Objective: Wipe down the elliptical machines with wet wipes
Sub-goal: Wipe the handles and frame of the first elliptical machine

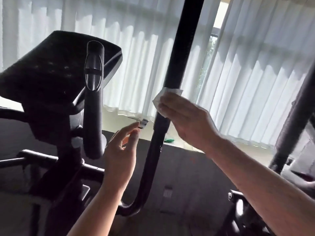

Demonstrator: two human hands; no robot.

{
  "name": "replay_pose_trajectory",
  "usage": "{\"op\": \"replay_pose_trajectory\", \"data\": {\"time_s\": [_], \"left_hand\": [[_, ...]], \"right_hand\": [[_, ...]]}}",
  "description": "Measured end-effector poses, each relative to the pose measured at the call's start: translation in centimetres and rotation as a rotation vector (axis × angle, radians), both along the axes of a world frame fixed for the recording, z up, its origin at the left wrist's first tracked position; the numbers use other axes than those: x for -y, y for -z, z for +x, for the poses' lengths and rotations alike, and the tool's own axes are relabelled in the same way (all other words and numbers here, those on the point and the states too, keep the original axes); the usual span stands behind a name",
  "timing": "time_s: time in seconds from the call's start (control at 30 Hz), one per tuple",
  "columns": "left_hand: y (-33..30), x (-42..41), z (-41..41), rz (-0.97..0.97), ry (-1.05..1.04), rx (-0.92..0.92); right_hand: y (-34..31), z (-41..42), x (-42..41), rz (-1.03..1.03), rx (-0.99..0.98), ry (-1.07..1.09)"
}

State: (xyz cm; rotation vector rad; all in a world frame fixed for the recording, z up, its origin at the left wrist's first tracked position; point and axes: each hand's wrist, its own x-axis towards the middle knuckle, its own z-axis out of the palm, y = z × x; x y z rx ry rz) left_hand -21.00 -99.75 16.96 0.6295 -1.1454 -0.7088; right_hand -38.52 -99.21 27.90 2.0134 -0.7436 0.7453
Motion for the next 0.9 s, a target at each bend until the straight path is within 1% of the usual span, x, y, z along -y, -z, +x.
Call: {"op": "replay_pose_trajectory", "data": {"time_s": [0.1, 0.2, 0.27, 0.33, 0.37, 0.43, 0.53, 0.6, 0.63, 0.67, 0.77, 0.9], "left_hand": [[1.2, -1.0, 0.4, 0.072, 0.024, 0.016], [2.1, -1.6, 0.8, 0.112, 0.029, 0.032], [2.4, -1.9, 0.9, 0.126, 0.029, 0.063], [2.6, -2.2, 1.0, 0.142, 0.034, 0.088], [2.7, -2.4, 1.0, 0.146, 0.037, 0.095], [2.7, -2.7, 1.2, 0.146, 0.033, 0.088], [2.7, -2.5, 0.8, 0.147, 0.026, 0.083], [2.8, -2.4, 0.3, 0.139, 0.031, 0.132], [2.9, -2.4, 0.0, 0.138, 0.049, 0.154], [3.1, -2.4, -0.4, 0.143, 0.071, 0.168], [4.1, -2.7, -1.2, 0.170, 0.145, 0.186], [4.8, -3.0, -1.1, 0.138, 0.189, 0.252]], "right_hand": [[7.4, 0.1, 0.3, 0.067, 0.064, -0.100], [14.0, 0.2, -0.2, 0.194, 0.140, -0.121], [18.0, 0.5, -1.1, 0.253, 0.124, -0.116], [20.4, 0.5, -2.3, 0.242, 0.093, -0.107], [20.7, 0.6, -2.9, 0.225, 0.149, -0.129], [19.9, 1.0, -3.5, 0.170, 0.442, -0.214], [16.0, 2.4, -2.8, 0.105, 0.993, -0.310], [13.8, 4.2, -1.6, 0.118, 1.227, -0.376], [13.3, 5.3, -1.0, 0.127, 1.285, -0.398], [13.3, 6.2, -0.5, 0.134, 1.298, -0.409], [15.5, 8.0, -0.1, 0.160, 1.205, -0.388], [19.9, 7.3, -0.4, 0.150, 1.109, -0.321]]}}
